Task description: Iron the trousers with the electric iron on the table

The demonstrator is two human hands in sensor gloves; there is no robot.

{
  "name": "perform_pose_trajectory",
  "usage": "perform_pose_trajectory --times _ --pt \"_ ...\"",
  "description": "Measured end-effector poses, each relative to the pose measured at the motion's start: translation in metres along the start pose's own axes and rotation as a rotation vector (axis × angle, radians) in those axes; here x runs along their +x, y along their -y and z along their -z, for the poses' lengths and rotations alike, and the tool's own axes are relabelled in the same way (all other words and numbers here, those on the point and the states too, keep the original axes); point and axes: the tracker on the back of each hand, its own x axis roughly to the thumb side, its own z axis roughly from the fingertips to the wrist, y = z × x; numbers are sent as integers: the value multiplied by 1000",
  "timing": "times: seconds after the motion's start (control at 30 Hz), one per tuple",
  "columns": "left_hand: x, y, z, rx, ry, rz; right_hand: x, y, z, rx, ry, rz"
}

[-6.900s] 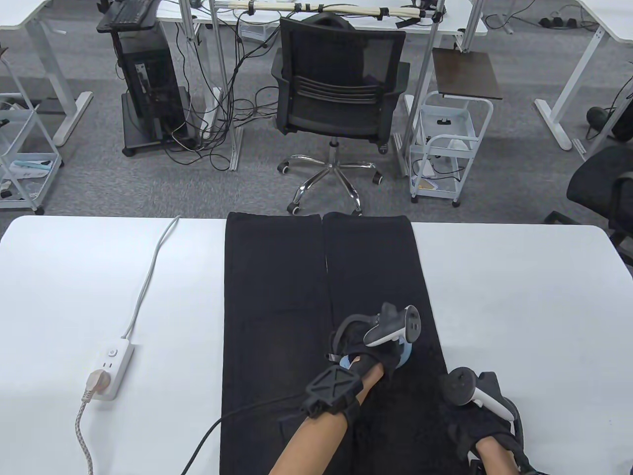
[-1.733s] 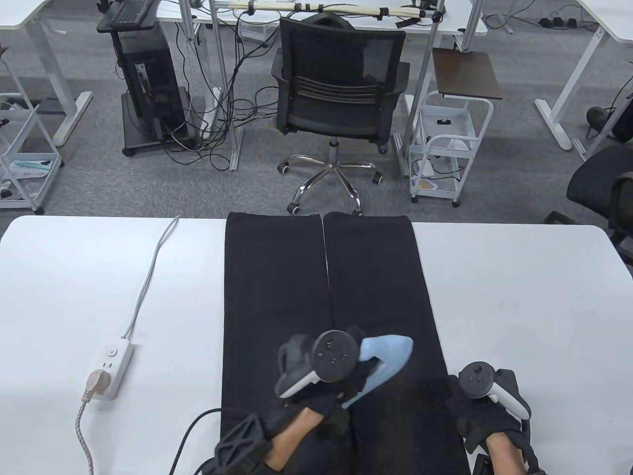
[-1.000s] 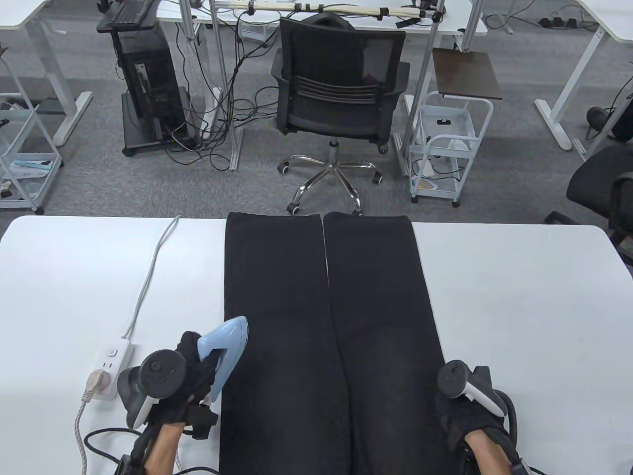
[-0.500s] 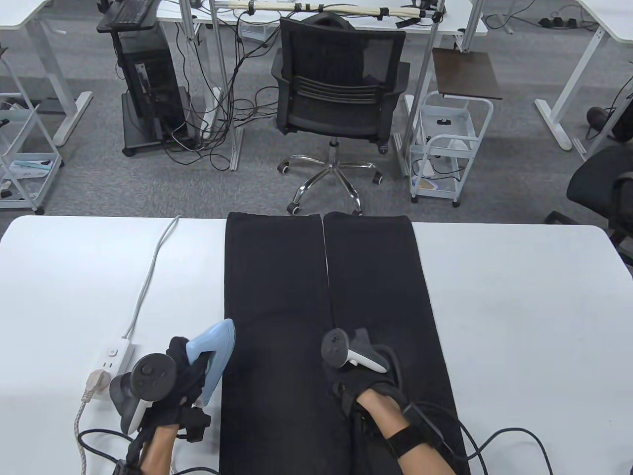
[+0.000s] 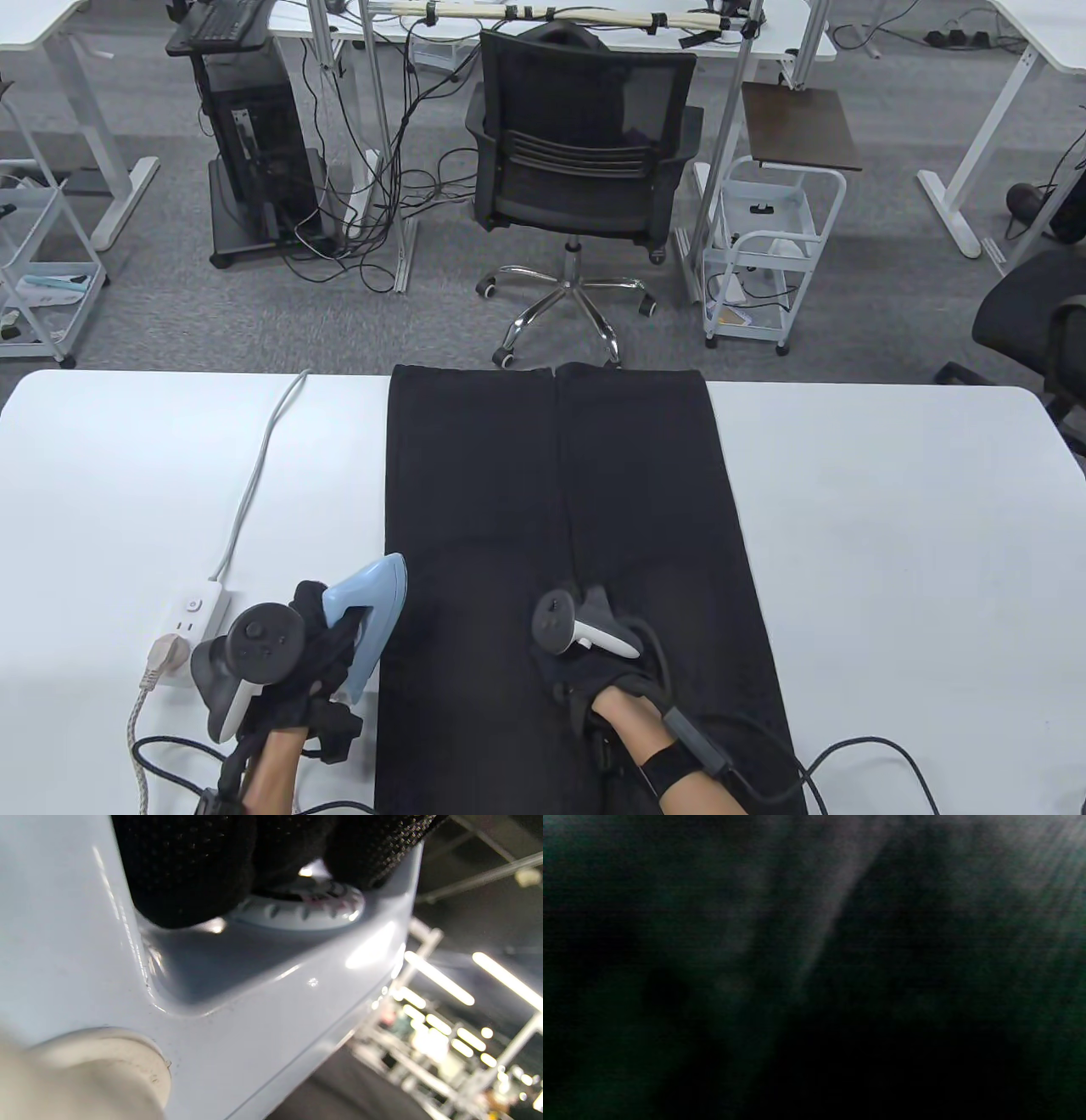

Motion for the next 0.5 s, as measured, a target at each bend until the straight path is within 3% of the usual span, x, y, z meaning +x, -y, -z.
perform_pose_trajectory --times 0.5 --pt "1 2 -1 -37 -13 13 19 -41 -64 91 52 -136"
